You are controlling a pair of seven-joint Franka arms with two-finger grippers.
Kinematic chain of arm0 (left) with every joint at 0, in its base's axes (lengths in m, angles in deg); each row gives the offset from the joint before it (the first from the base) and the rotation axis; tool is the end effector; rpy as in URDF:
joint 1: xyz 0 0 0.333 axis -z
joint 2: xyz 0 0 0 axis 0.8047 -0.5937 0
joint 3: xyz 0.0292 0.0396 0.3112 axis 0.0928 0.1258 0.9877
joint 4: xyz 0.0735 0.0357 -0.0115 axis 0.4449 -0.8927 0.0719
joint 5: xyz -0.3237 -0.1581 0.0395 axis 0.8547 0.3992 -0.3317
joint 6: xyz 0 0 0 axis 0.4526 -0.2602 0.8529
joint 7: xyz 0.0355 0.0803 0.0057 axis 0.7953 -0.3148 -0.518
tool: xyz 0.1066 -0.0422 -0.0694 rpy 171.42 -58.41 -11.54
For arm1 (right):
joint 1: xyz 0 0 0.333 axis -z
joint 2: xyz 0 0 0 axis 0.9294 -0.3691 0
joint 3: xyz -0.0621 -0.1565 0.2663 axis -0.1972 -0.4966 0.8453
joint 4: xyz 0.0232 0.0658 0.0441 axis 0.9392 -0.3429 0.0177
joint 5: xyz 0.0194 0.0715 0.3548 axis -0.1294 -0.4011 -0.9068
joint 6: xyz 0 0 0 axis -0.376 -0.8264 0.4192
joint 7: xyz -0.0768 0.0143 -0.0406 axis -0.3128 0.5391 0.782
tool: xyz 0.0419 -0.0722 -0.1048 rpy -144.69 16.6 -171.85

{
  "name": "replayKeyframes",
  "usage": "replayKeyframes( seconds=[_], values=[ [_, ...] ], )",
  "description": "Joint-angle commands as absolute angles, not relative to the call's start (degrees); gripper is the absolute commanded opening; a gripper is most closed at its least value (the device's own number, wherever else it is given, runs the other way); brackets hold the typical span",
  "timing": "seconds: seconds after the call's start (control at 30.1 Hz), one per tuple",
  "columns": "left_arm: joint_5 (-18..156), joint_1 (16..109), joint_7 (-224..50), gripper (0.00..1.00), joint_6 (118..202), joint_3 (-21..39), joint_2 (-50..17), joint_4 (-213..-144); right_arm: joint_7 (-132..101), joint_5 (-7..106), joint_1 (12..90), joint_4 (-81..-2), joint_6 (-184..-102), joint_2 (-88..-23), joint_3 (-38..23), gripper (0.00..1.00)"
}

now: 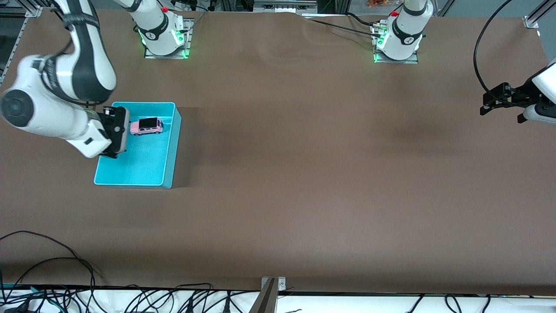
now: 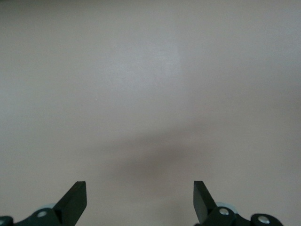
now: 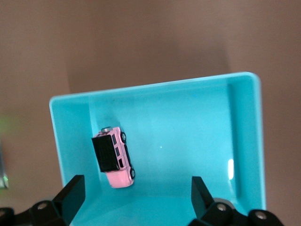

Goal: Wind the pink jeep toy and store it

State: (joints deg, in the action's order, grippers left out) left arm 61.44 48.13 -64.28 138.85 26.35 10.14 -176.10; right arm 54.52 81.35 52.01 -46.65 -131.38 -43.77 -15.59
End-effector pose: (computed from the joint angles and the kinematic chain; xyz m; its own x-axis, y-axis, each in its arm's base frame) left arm 0.5204 0.0377 0.5569 0.9794 -0.2015 -0.0111 -0.2012 -0.9793 0.0228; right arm 0.5554 0.0411 0.4029 0.2417 0.9702 -0.0189 0.9501 -0.2406 -0.1988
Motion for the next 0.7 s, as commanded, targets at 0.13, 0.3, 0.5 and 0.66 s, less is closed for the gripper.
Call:
replayKeyframes(
  seconds=[0.13,0.3,0.5,0.66],
  values=[
    [62.0,47.9,-64.0,1.00,137.4,26.3,9.3,-174.2,22.1,80.7,51.7,-33.6,-121.4,-43.5,-15.6,1.00],
    [62.1,47.9,-64.1,1.00,137.4,26.3,9.3,-174.2,5.6,80.7,51.8,-28.8,-118.8,-43.6,-15.9,1.00],
    [62.1,47.8,-64.1,1.00,137.4,26.3,9.3,-174.2,-10.6,81.5,52.2,-24.5,-116.6,-43.6,-16.0,1.00],
    [62.1,47.7,-64.0,1.00,137.4,26.3,9.3,-174.2,-12.7,82.6,52.3,-22.0,-116.5,-44.1,-17.4,1.00]
  ],
)
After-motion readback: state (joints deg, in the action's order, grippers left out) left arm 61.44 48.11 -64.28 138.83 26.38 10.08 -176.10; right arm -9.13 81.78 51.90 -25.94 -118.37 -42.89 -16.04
